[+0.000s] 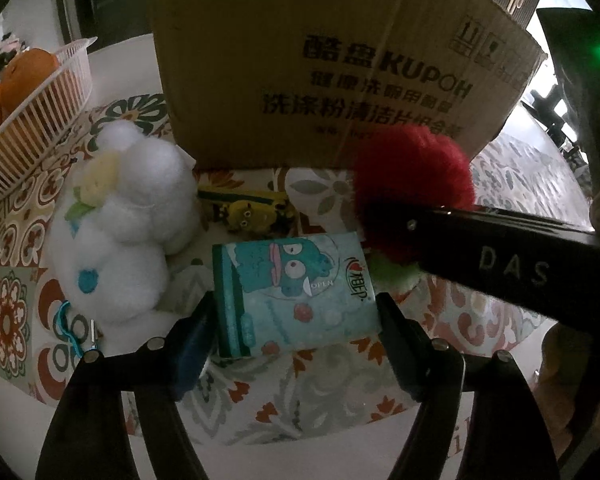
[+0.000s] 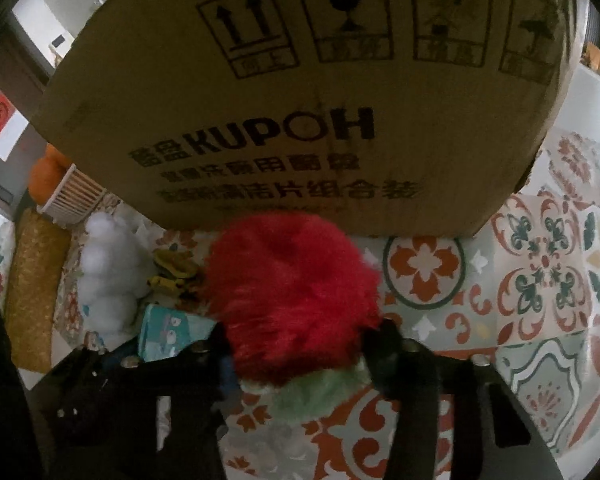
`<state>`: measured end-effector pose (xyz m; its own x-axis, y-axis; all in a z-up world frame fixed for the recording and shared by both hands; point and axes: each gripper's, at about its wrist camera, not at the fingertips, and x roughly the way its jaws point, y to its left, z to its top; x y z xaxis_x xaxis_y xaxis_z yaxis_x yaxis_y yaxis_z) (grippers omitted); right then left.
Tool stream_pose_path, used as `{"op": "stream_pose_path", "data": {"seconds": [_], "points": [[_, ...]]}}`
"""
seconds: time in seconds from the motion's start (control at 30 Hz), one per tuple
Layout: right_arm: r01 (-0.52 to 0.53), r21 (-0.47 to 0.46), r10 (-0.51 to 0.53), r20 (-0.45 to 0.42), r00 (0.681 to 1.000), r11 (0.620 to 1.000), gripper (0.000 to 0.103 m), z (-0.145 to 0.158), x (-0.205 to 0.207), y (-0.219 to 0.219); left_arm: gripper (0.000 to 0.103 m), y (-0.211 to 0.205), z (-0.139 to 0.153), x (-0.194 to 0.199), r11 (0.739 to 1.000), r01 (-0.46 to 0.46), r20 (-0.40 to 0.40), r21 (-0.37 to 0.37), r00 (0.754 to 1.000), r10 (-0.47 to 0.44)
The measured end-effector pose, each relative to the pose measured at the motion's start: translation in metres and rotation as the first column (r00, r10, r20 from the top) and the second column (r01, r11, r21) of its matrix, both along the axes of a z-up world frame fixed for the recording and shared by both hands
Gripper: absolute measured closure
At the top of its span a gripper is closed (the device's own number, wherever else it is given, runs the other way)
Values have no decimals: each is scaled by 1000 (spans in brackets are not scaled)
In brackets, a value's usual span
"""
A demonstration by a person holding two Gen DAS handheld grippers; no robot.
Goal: Organize soft objects
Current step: 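Grasp the teal tissue pack with the left tool while the right tool grasps the red pompom, then carry the tissue pack and pompom over the box and release both inside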
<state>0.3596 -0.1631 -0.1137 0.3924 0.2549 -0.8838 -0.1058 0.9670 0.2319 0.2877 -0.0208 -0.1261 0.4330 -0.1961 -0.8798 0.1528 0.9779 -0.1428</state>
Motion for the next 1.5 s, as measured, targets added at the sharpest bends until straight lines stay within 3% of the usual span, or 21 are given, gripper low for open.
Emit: {"op": "stream_pose_path", "data": {"seconds": [0.27, 0.73, 1.0, 1.5], "points": [[49, -53, -46, 45, 998, 997, 62, 18, -20, -9, 27, 13, 6, -14, 1000, -10, 33, -9, 999, 10], [118, -84, -105, 145, 984, 990, 62, 53, -60, -16, 27, 22, 51, -42, 1000, -24, 136, 13, 990, 22], [143, -41, -133, 195, 972, 989, 62, 77, -73, -20, 27, 19, 85, -45, 999, -31, 236, 20, 971, 25], [187, -89, -138, 393, 909, 978, 62, 144, -99, -10, 27, 26, 141, -48, 999, -49, 379, 17, 925, 39]]}}
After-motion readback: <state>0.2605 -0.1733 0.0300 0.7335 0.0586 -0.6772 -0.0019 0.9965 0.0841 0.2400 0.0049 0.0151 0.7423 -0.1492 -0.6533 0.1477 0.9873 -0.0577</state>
